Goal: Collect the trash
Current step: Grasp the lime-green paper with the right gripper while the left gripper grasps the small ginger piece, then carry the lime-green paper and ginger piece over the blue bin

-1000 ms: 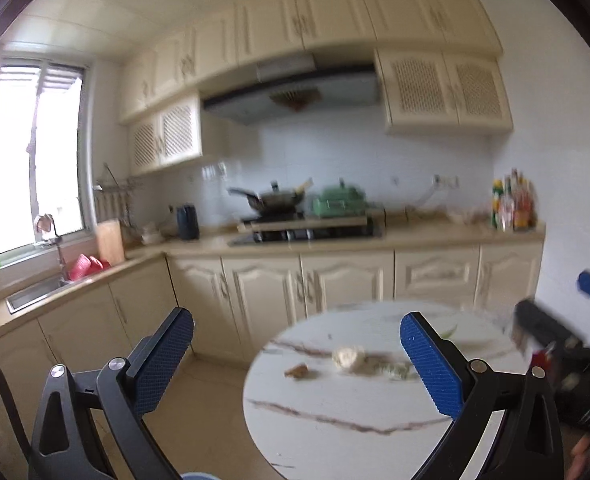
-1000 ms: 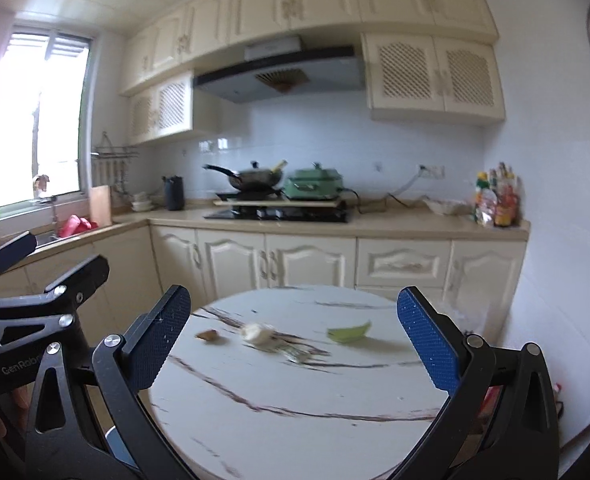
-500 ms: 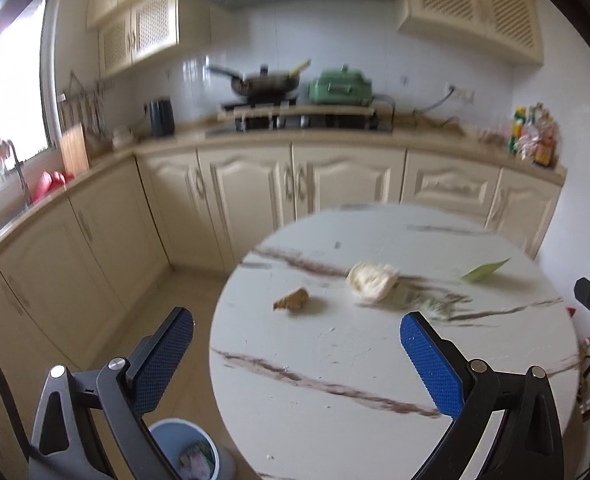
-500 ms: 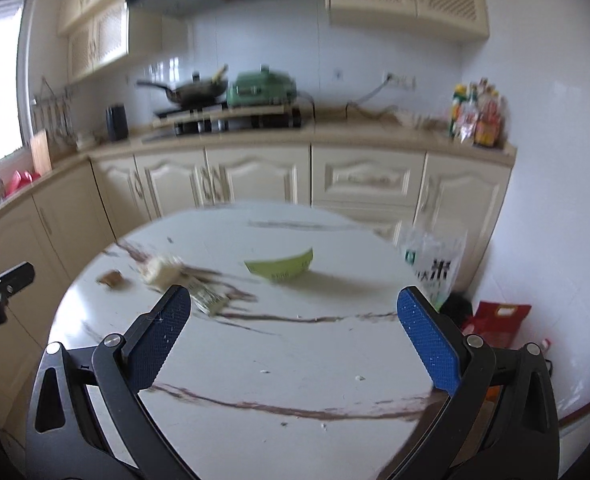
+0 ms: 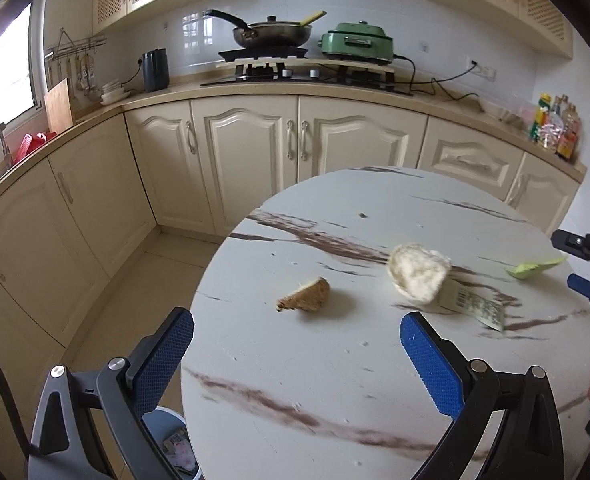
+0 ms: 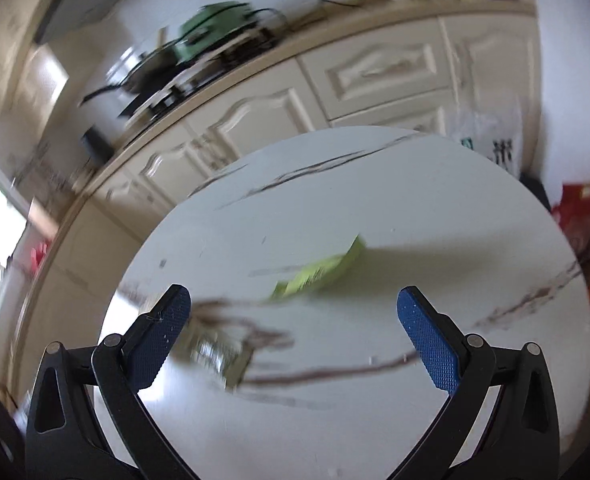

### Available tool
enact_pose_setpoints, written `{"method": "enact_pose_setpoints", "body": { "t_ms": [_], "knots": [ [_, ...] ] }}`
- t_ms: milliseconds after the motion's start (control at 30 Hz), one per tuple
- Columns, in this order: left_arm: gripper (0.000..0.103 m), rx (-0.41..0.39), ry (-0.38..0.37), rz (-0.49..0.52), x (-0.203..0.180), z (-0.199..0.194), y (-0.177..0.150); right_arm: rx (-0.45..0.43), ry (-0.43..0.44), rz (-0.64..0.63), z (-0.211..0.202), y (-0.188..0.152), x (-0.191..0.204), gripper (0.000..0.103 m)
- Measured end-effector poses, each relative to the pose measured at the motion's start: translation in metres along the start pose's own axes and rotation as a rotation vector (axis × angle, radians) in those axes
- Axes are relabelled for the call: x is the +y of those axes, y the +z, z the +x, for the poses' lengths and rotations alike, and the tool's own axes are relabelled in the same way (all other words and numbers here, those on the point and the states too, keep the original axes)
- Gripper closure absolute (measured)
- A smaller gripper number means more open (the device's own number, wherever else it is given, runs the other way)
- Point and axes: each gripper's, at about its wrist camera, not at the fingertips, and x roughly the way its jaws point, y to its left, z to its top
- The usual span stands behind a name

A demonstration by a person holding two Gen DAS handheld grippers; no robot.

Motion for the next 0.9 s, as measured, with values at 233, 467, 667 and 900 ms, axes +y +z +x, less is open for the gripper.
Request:
{"method": "enact_pose_setpoints", "body": {
  "t_ms": [233,467,667,900],
  "knots": [
    [0.001,0.048,0.007,0.055,0.006,0.043,-0.001,0.022,-0.073,-0.001,0.035,0.006,-0.008,0.05],
    [0.001,0.082,-0.021,0.049,0.006,0.093,0.007,0.026,-0.118,-0.132,0.038,0.001,-0.002,0.094],
    [0.03,0.126,-0.037,0.1,-0.002,0.12,0.02,-0.006,-0.078,-0.228,0.018,-0.002,0.022,0.096],
    [0.082,0.15,-0.091,0.086,0.001,0.13,0.024,-0.033,-0.03,-0.268,-0.006,-0.007,0.04,0.096]
  ]
}}
